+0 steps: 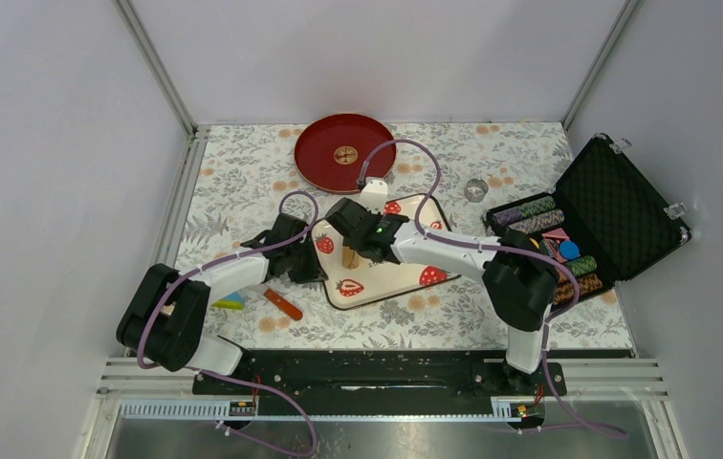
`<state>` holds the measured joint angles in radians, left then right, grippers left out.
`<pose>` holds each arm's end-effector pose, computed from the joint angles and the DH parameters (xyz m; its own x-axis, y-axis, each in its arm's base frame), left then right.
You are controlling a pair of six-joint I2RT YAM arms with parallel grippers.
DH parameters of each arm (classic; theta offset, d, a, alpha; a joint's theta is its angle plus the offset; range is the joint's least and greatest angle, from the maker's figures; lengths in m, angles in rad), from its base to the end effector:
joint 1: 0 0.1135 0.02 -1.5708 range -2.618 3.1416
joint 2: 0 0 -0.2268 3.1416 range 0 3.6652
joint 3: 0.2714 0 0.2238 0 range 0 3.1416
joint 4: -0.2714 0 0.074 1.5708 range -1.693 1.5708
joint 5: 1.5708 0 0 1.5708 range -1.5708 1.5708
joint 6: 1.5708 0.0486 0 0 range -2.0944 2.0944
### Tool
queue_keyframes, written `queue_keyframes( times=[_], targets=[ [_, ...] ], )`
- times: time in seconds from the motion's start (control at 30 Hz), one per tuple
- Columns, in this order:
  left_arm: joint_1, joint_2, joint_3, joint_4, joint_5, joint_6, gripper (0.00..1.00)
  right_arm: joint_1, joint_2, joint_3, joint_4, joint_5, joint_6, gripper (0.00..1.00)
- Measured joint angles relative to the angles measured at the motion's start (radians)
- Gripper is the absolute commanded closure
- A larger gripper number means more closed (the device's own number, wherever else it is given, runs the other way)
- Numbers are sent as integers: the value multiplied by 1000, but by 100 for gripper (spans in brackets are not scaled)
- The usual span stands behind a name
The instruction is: Roll out the dumpling wrappers from the dough
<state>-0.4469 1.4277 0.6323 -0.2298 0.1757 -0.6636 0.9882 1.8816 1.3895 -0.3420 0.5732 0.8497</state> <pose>0.2170 -0.1134 0.1218 -0.9198 -0.2317 -0.3168 -0.0752 0.8961 -0.4374 0.2338 0.3069 0.1954 -0.6454 0.1674 -0.7453 -0.0247 0.9706 0.2394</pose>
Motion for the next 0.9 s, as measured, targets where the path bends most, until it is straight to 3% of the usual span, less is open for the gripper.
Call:
queue_keyframes(
  times=[0.37,0.9],
  targets=[
    [-7,0,0,-6,23,12,100,5,-43,20,-142,-21,-92,100],
    [-8,0,0,-5,24,17,100,-37,-179,29,-203,-125,-158,100]
  ],
)
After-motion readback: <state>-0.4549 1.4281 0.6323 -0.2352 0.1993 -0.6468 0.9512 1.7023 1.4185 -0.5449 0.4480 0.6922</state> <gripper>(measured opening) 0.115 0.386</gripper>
